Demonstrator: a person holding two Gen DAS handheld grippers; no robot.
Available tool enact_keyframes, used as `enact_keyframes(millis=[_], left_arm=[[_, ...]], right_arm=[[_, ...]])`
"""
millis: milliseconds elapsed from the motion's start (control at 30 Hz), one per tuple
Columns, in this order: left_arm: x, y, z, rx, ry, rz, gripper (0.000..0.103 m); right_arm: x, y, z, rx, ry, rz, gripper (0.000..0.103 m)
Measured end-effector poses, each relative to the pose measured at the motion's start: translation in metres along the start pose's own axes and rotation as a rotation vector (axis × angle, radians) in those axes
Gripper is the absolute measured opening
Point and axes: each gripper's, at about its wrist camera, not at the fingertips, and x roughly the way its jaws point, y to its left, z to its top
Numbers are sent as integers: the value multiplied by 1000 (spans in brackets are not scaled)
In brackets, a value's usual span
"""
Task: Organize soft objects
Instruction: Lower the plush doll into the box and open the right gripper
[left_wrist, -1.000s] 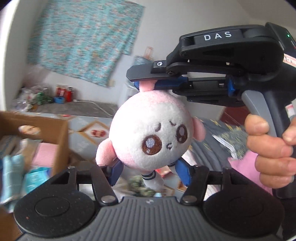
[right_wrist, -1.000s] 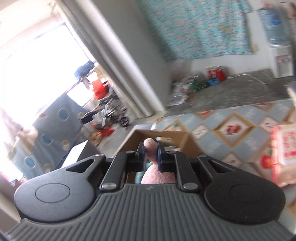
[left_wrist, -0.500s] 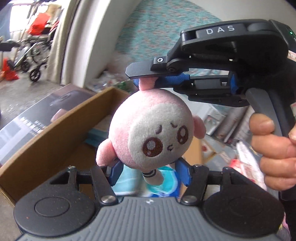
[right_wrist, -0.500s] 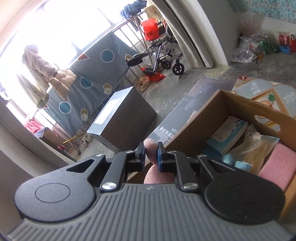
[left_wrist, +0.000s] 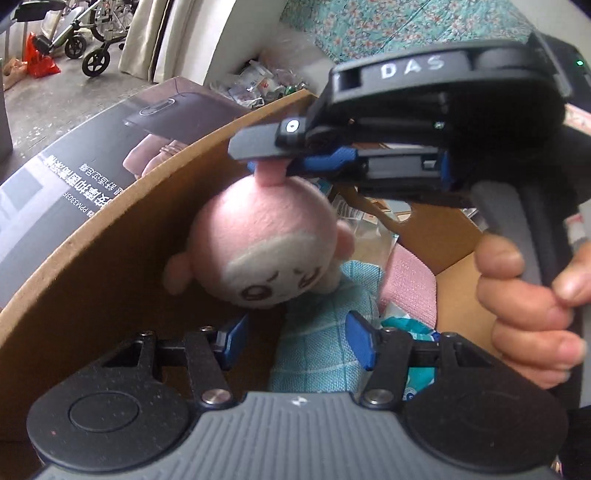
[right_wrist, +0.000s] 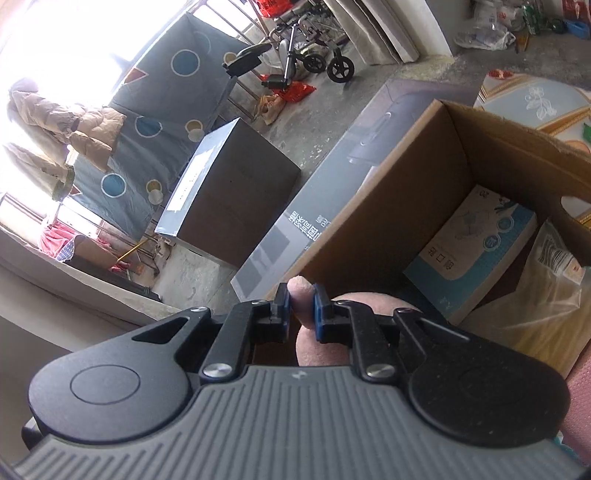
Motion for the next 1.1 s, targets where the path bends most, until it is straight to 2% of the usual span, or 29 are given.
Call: enact_keyframes(millis=[133, 233, 367, 633, 767, 900, 1033, 1100], left_arm=[[-4, 3, -4, 1, 17, 4, 58], [-12, 5, -7, 20, -5, 18, 58], [-31, 5, -14, 52, -23, -14, 59], [-76, -2, -33, 172, -56, -95, 63], [-90, 1, -43, 206, -51, -111, 65], [-93, 8, -48, 201, -39, -107, 65], [-87, 17, -48, 183, -36, -84, 65], [-86, 20, -46, 174, -37, -79, 65]], right_arm=[[17, -9, 0, 38, 31, -19, 12], [16, -13, 2, 114, 44, 62, 12], [-11, 15, -1, 32, 4, 47, 13], [-98, 54, -13, -61, -75, 110, 12], [-126, 70, -21, -96, -73, 141, 13], [-110, 62, -24, -43, -18, 172, 13], [-67, 28, -23, 112, 45, 235, 13], [-47, 12, -25, 154, 55, 214, 13]])
